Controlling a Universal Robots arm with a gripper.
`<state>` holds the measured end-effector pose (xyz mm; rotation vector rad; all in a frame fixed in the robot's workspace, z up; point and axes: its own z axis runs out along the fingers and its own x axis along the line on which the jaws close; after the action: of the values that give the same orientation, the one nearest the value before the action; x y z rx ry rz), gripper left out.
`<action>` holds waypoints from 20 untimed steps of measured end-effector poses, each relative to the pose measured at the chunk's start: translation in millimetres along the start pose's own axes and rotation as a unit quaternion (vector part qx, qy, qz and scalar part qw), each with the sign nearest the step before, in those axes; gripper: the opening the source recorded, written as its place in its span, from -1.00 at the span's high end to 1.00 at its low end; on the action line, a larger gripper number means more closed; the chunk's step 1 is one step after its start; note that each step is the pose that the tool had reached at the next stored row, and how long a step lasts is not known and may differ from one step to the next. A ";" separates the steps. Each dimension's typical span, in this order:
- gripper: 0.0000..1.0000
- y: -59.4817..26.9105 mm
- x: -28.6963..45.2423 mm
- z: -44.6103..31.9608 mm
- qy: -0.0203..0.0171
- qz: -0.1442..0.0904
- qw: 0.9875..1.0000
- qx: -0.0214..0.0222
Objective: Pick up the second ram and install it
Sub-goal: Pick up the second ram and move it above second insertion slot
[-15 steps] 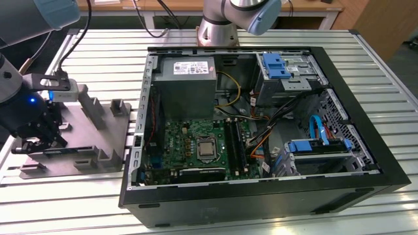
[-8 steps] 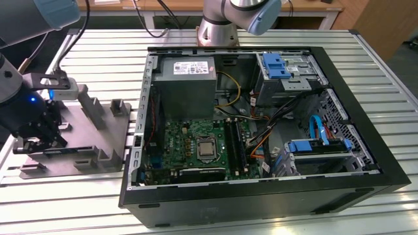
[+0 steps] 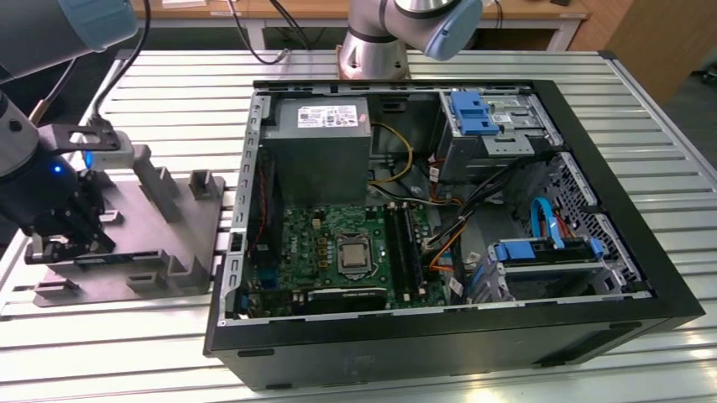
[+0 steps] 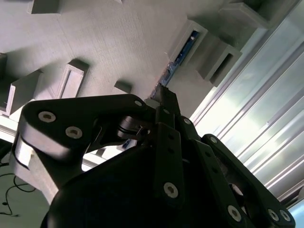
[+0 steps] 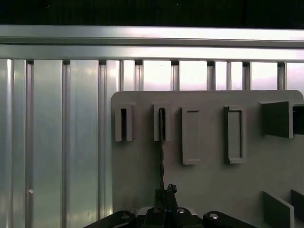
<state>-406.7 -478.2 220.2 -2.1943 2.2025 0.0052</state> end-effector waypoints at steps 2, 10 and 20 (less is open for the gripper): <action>0.79 0.0 0.0 0.0 0.000 -0.006 1.000 0.000; 0.79 0.0 0.0 0.0 0.000 -0.022 1.000 -0.001; 0.66 0.0 0.0 0.0 0.000 -0.022 1.000 -0.001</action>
<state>-406.6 -478.3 220.2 -2.2422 2.1541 0.0060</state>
